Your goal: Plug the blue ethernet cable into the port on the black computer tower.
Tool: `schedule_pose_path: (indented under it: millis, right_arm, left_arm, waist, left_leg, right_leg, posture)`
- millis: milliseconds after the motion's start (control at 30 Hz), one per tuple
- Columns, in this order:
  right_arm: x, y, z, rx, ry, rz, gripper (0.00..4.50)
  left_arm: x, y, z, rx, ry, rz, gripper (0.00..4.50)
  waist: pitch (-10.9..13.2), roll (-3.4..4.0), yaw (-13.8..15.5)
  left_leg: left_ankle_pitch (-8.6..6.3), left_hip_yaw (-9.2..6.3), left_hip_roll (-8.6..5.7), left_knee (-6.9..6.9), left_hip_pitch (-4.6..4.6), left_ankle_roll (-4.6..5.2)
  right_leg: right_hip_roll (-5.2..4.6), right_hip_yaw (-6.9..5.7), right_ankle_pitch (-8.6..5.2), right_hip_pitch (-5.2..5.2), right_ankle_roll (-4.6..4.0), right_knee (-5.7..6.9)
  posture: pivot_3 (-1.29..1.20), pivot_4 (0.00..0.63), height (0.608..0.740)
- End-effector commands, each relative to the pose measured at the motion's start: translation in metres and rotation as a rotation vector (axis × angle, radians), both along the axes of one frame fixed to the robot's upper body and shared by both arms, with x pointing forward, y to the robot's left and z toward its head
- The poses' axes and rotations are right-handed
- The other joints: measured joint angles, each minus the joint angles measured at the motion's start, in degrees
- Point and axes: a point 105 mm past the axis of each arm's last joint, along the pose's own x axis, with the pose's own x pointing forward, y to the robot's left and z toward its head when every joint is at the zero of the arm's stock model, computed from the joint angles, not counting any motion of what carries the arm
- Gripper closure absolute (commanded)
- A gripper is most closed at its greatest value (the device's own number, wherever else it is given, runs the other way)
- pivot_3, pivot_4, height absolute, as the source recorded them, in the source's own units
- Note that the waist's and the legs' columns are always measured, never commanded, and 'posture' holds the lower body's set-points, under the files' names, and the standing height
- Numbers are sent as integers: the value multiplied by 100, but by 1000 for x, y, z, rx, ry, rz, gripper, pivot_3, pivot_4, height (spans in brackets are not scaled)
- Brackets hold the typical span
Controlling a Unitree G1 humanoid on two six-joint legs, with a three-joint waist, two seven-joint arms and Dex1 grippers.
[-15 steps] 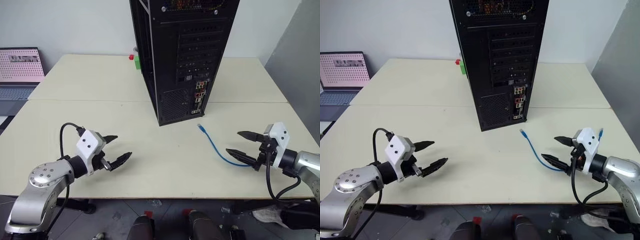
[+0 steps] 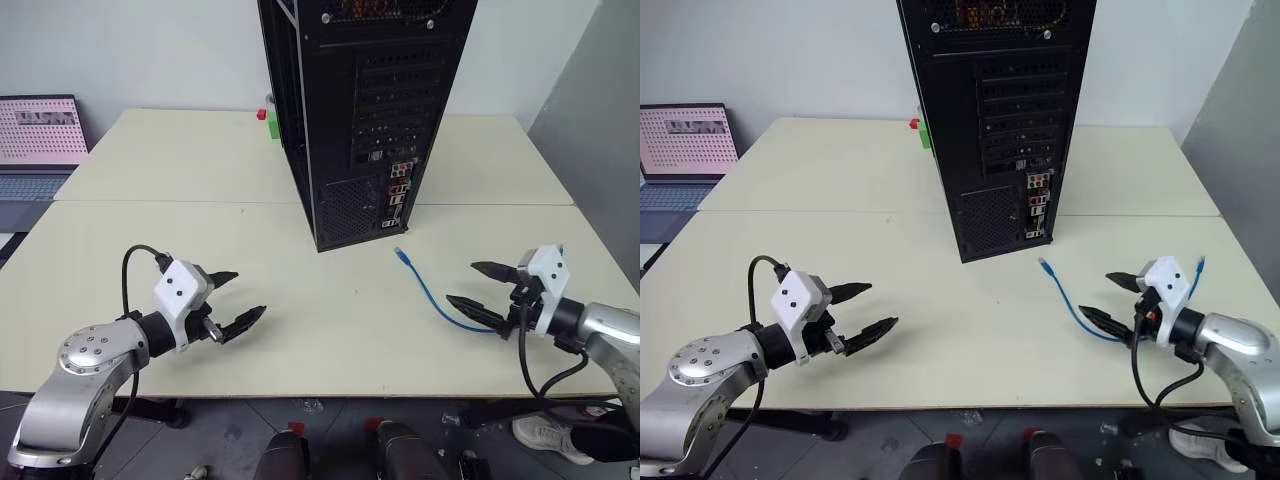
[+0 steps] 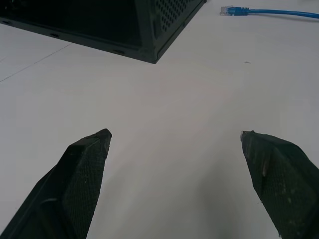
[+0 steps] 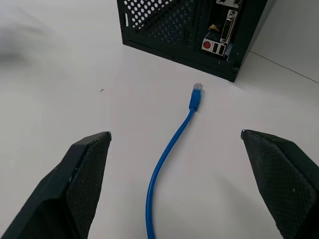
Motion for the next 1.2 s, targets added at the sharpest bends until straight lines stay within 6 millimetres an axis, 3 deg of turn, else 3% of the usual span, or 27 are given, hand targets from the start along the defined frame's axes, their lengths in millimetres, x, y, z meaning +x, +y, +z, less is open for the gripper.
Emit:
schedule_pose_path:
  millis: [33,400,533,633,767,1133,1200]
  right_arm:
    - [10,16,0,4,-49,-8,97]
    - [67,47,-37,64,-77,-162,97]
    - [72,50,-46,64,-69,-175,97]
    - [71,55,-50,61,-62,-163,583]
    - [72,57,-51,84,-47,-176,1740]
    - [77,53,-52,55,-3,-193,4343]
    - [72,59,-46,39,-15,-136,4476]
  left_arm:
    - [-7,-18,2,31,-20,-88,95]
    - [-9,-43,-4,10,-33,-196,95]
    - [-9,-45,-4,3,-39,-198,95]
    - [-9,-46,-3,-3,-42,-199,0]
    - [-9,-48,-3,-14,-47,-213,0]
    - [-4,-51,-3,6,-76,-237,0]
    - [-3,-51,-4,16,-77,-246,0]
  waist:
    - [0,0,0]
    - [0,-1,-2]
    - [0,-1,1]
    - [0,0,6]
    - [0,0,2]
    - [0,-1,2]
    - [0,0,2]
  left_leg:
    - [0,-1,0,0,0,0]
    - [0,3,0,2,-3,0]
    - [0,5,0,1,-4,0]
    - [0,-1,1,2,-10,0]
    - [0,-1,1,2,-9,0]
    - [0,-1,-2,3,-9,0]
    - [0,-1,-3,2,-9,0]
  right_leg:
    - [0,1,0,-1,0,1]
    - [0,3,2,-7,-4,3]
    - [1,3,7,-9,-13,5]
    - [-2,0,14,-9,-26,4]
    - [-2,-1,15,-10,-26,4]
    - [0,-2,15,-9,-27,5]
    - [0,-2,16,-9,-28,5]
  posture:
    - [0,150,740]
    - [0,150,740]
    - [0,150,740]
    - [0,150,740]
    - [0,150,740]
    - [0,150,740]
    - [0,150,740]
